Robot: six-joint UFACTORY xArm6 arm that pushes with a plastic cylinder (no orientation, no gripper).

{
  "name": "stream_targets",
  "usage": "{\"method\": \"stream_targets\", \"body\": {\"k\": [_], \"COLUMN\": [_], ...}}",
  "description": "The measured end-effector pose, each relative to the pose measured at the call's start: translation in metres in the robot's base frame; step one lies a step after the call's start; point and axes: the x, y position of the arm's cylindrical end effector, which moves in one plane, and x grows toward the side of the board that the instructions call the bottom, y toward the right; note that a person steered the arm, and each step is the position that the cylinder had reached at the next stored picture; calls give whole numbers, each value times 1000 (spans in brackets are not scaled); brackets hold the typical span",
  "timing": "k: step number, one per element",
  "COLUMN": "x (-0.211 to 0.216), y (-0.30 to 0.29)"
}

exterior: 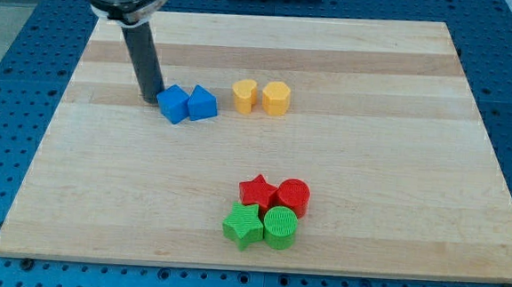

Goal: Slide the arm toward the bottom right of the green circle

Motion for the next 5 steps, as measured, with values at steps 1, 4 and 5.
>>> {"method": "stream_targets", "body": {"k": [1, 4, 5], "x": [18, 141, 94], "y": [-52, 10, 46]}}
